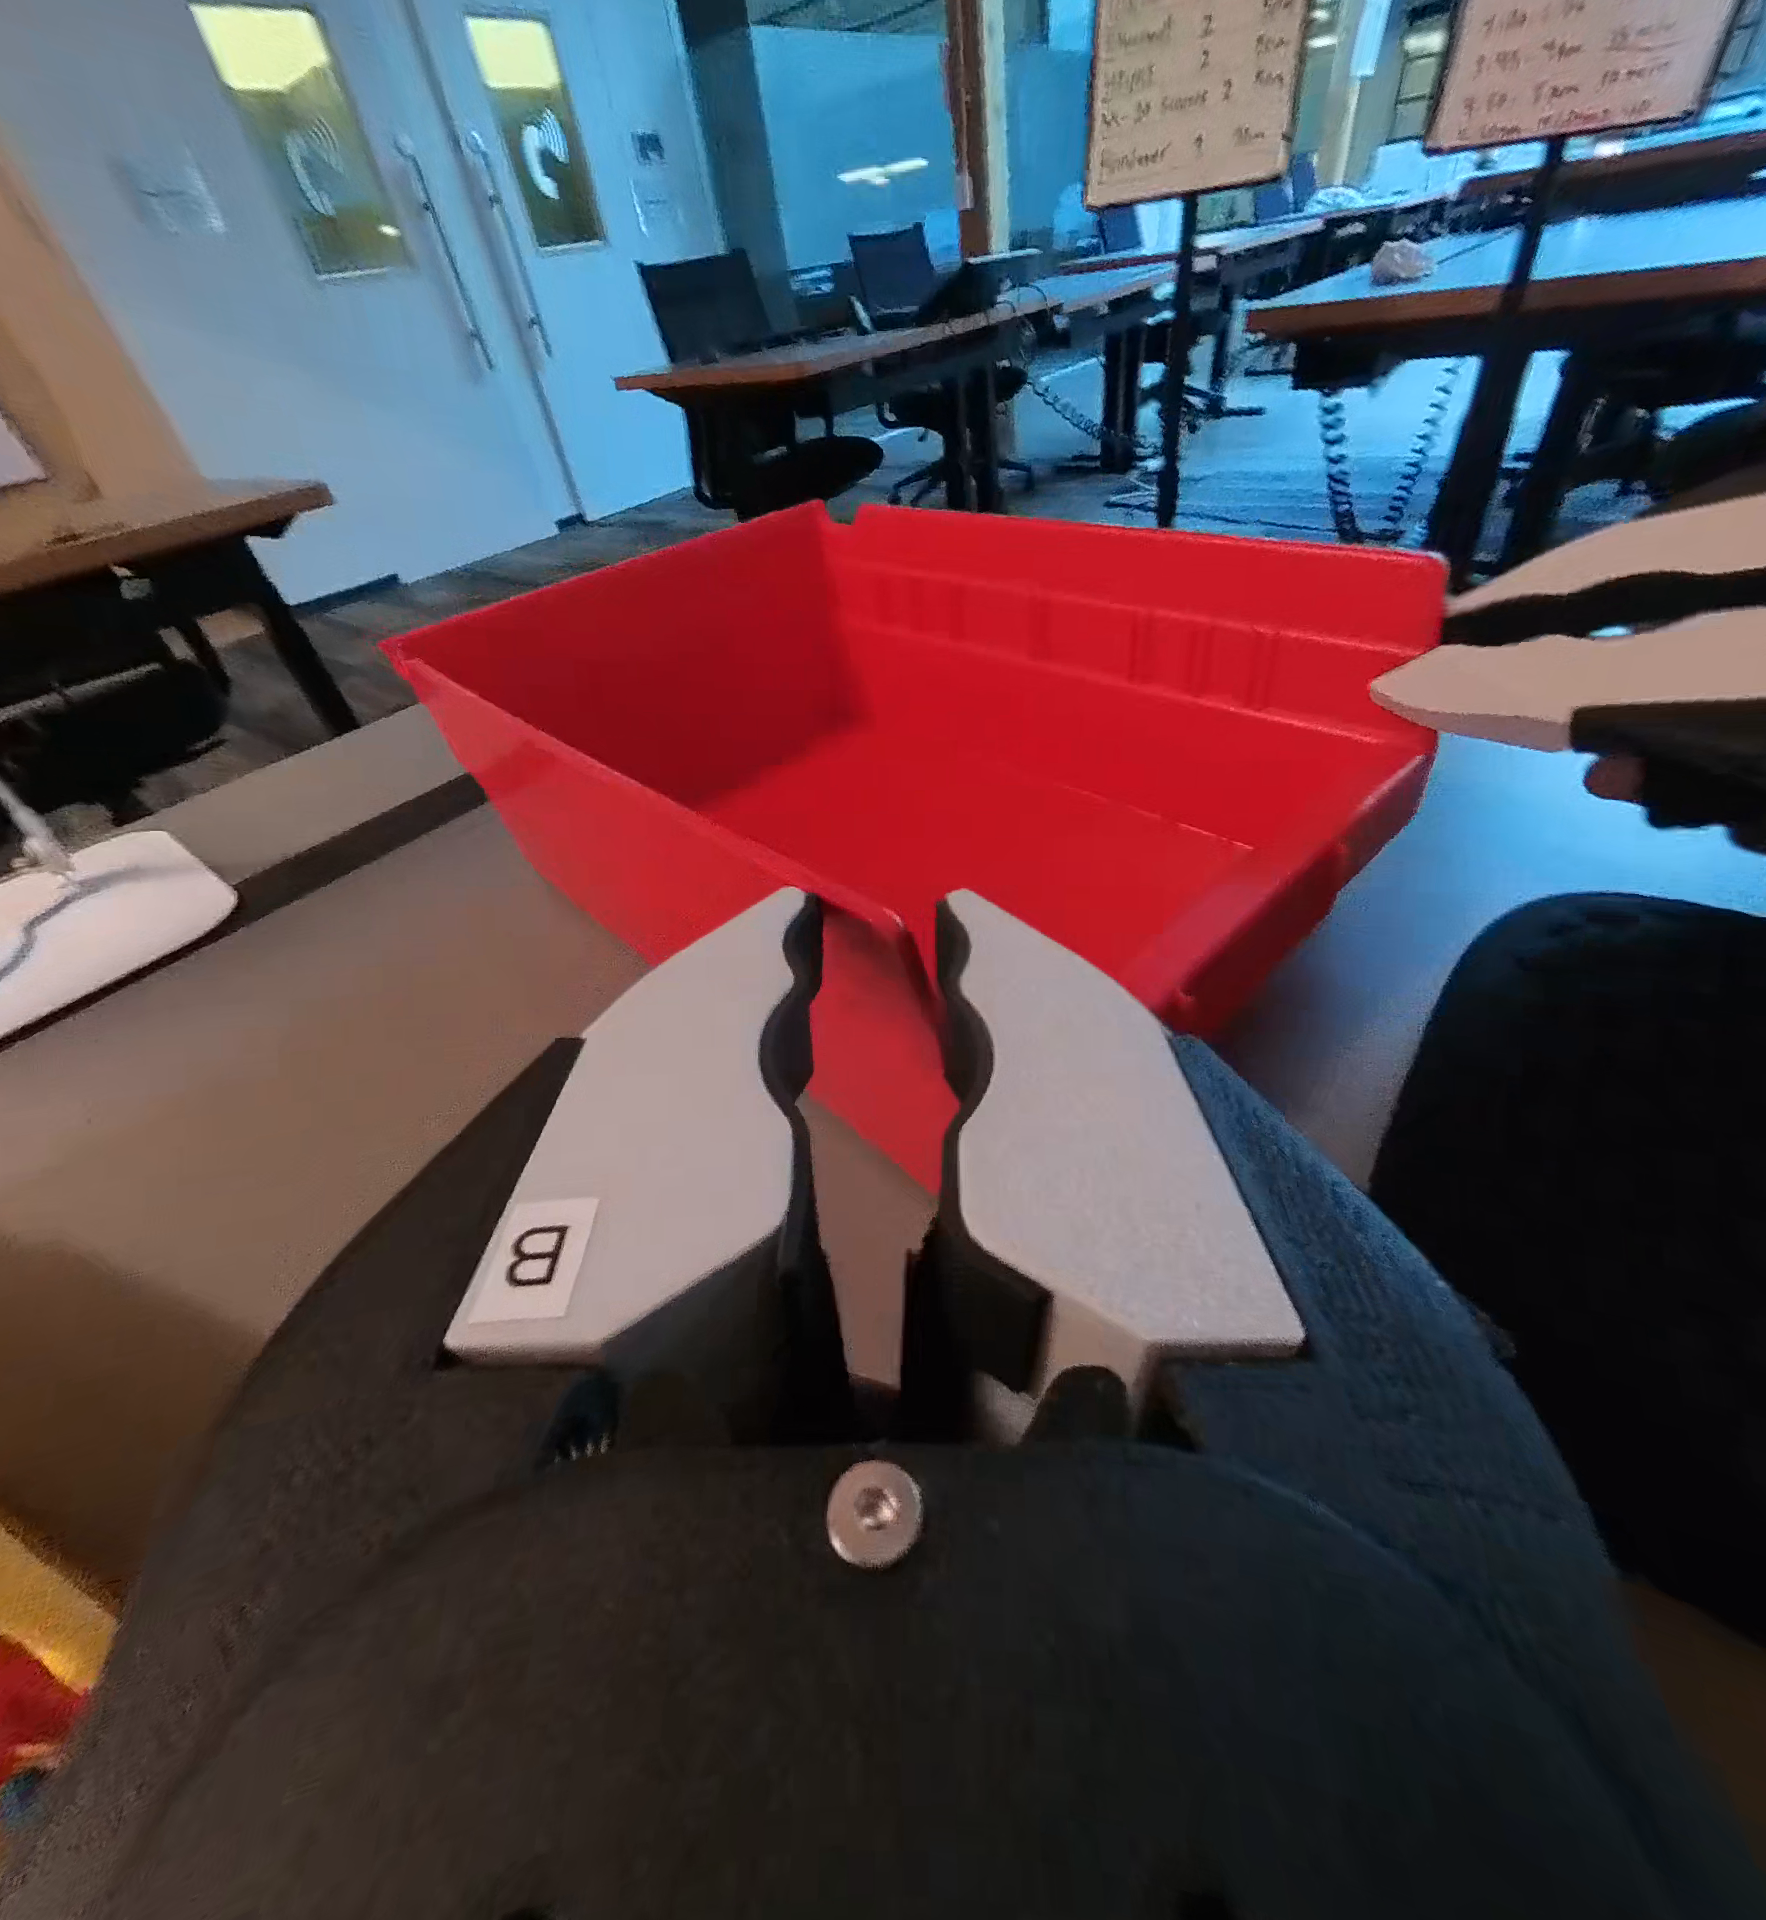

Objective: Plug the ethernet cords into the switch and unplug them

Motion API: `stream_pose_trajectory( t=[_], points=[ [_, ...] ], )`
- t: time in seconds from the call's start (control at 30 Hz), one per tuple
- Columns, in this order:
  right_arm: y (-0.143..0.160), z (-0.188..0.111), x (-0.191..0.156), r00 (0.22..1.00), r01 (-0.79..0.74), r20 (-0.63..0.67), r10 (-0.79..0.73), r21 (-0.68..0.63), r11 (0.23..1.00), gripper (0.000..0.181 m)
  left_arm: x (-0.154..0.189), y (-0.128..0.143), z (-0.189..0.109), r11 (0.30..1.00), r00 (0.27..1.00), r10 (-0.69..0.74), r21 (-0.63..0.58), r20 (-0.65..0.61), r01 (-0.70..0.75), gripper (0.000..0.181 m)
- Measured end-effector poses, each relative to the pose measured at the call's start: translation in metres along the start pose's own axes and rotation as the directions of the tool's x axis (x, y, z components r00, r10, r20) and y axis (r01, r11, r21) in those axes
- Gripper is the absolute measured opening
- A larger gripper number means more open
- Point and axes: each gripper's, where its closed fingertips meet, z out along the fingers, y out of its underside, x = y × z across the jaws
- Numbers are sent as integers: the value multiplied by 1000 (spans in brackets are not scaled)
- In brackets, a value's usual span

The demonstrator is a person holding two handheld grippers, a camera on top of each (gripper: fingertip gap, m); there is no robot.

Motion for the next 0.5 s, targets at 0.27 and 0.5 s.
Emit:
stream_pose_trajectory(
  t=[0.27, 0.5],
  points=[
    [-69, -28, -17, 990, 135, -28, -137, 444, 886, 64, 10, -1, -37, 962, 960, 199, -146, -196, -229, 100],
    [-32, -1, -117, 831, 462, 250, -497, 188, 867, 68, -78, 72, -116, 664, 810, 582, -533, -70, -523, 76]
  ],
)
